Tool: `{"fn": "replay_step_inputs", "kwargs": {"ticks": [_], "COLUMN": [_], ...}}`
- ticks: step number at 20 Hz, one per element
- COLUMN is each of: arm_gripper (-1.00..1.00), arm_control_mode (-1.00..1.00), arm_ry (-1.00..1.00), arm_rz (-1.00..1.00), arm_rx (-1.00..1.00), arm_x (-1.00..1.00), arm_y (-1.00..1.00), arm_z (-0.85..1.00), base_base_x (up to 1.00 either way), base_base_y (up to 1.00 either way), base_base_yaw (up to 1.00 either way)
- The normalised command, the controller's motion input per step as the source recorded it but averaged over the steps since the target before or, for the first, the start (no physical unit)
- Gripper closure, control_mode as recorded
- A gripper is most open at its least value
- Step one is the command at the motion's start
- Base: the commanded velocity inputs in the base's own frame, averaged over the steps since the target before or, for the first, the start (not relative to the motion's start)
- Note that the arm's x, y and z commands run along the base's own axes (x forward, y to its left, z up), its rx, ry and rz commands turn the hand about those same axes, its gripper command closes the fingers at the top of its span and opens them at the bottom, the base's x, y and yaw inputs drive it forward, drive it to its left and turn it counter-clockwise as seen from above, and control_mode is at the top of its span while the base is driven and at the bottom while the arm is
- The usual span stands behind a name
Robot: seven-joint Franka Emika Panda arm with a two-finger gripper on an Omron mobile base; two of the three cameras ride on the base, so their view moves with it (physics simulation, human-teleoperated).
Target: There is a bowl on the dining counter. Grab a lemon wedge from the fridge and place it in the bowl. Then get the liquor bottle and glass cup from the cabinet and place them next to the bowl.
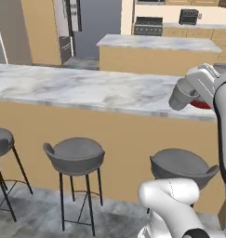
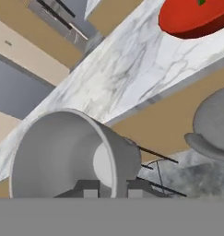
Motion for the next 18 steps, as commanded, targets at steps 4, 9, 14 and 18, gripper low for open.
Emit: {"fn": "replay_step_inputs", "kwargs": {"ticks": [4,9,14,18], "arm_gripper": [1.00,1.00,1.00,1.00], "arm_control_mode": [1.00,1.00,-1.00,-1.00], "arm_ry": [0.00,0.00,0.02,0.10], "arm_rz": [0.00,0.00,-0.06,-0.33], "arm_rx": [0.00,0.00,-0.02,-0.16], "arm_x": [0.00,0.00,0.14,0.66], "arm_y": [0.00,0.00,0.05,0.29], "arm_z": [0.00,0.00,0.00,0.00], "base_base_x": [0.61,0.99,0.71,0.00], "base_base_y": [0.32,0.40,0.25,0.00], "base_base_yaw": [-0.59,-0.41,-0.22,0.00]}}
